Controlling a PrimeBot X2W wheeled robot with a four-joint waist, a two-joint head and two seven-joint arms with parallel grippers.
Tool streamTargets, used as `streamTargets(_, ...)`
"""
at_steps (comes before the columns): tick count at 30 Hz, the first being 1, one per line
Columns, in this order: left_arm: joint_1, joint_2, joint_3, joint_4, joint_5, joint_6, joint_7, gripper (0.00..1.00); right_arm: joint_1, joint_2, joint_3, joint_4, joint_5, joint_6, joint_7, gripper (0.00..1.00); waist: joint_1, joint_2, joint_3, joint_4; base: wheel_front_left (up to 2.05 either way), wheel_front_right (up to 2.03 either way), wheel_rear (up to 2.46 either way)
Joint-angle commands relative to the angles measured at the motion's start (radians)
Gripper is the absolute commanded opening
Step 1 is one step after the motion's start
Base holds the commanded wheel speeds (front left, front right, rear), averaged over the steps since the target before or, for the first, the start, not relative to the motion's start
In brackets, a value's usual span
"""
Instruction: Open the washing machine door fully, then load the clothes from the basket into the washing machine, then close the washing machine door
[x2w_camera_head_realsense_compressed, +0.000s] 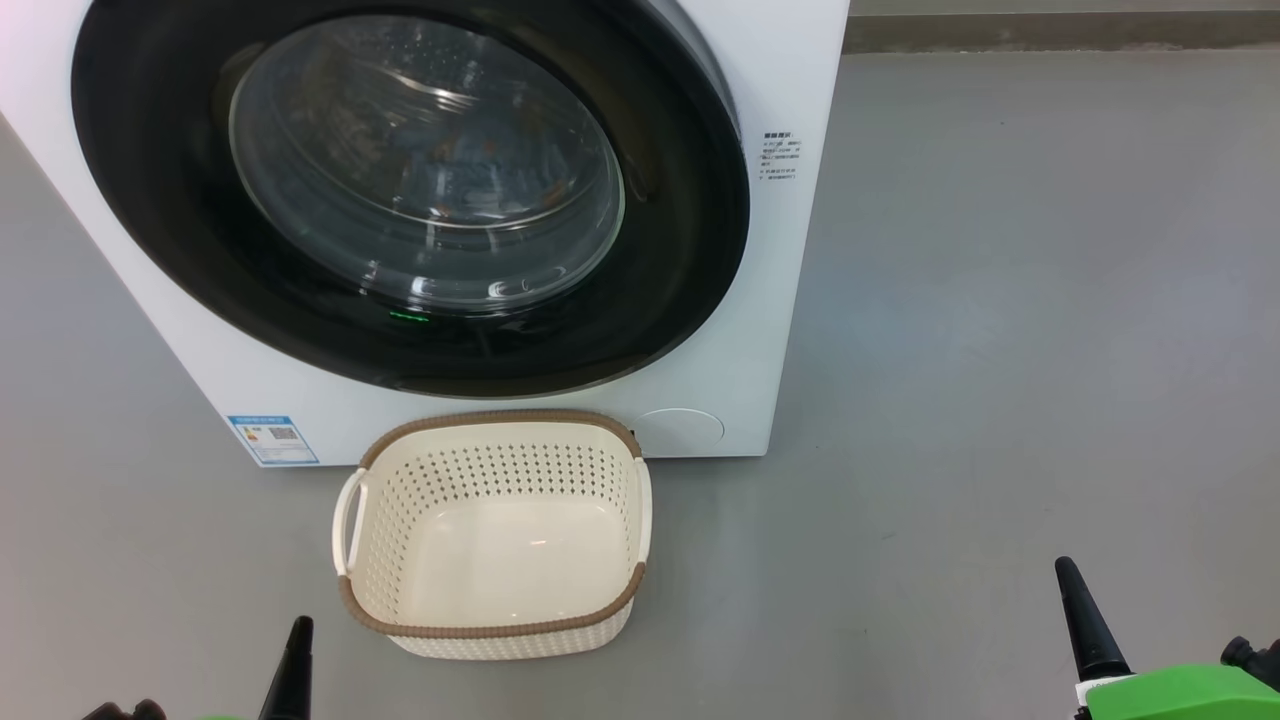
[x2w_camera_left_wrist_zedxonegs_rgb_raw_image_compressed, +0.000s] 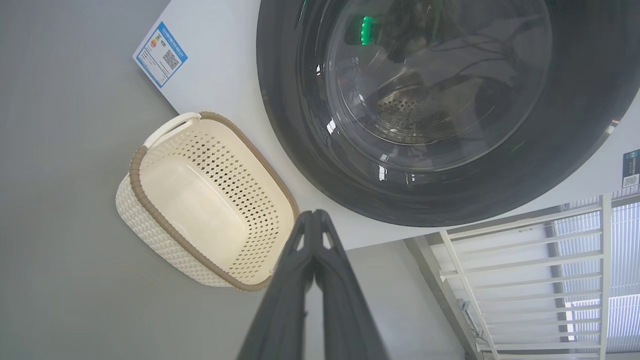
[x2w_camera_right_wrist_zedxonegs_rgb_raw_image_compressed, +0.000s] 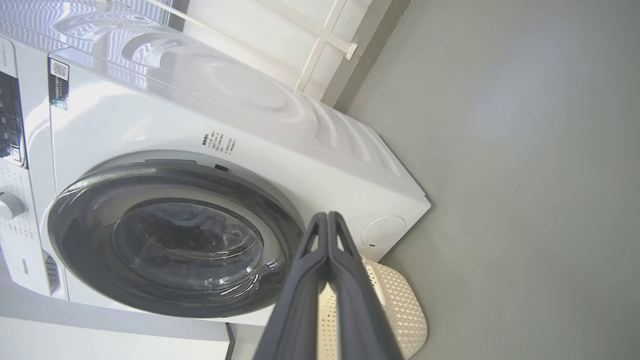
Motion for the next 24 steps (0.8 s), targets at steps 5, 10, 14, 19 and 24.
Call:
streamTargets(5, -0.054, 0.024, 0.032, -0.030, -0.078, -0.001, 0.017, 0.00, -0.051, 0.002, 0.012, -0.035, 0.063, -0.004, 0.021, 0.00, 0.0000, -0.0001, -0.003, 0.001, 0.00, 0.00, 0.00)
streamTargets(10, -0.060, 0.025, 0.037, -0.030, -0.134, -0.001, 0.032, 0.00, -0.055, 0.007, 0.009, -0.041, 0.110, -0.004, 0.035, 0.00, 0.0000, -0.0001, -0.005, 0.003, 0.00, 0.00, 0.00)
streamTargets(14, -0.065, 0.026, 0.041, -0.031, -0.179, -0.001, 0.044, 0.00, -0.058, 0.011, 0.006, -0.045, 0.147, -0.004, 0.047, 0.00, 0.0000, -0.0001, -0.007, 0.004, 0.00, 0.00, 0.00)
streamTargets(19, -0.071, 0.027, 0.046, -0.032, -0.236, -0.001, 0.059, 0.00, -0.063, 0.016, 0.003, -0.051, 0.194, -0.005, 0.062, 0.00, 0.0000, -0.0001, -0.009, 0.005, 0.00, 0.00, 0.00)
streamTargets(24, -0.076, 0.028, 0.050, -0.033, -0.281, -0.001, 0.071, 0.00, -0.066, 0.020, 0.001, -0.056, 0.231, -0.005, 0.074, 0.00, 0.0000, -0.0001, -0.011, 0.006, 0.00, 0.00, 0.00)
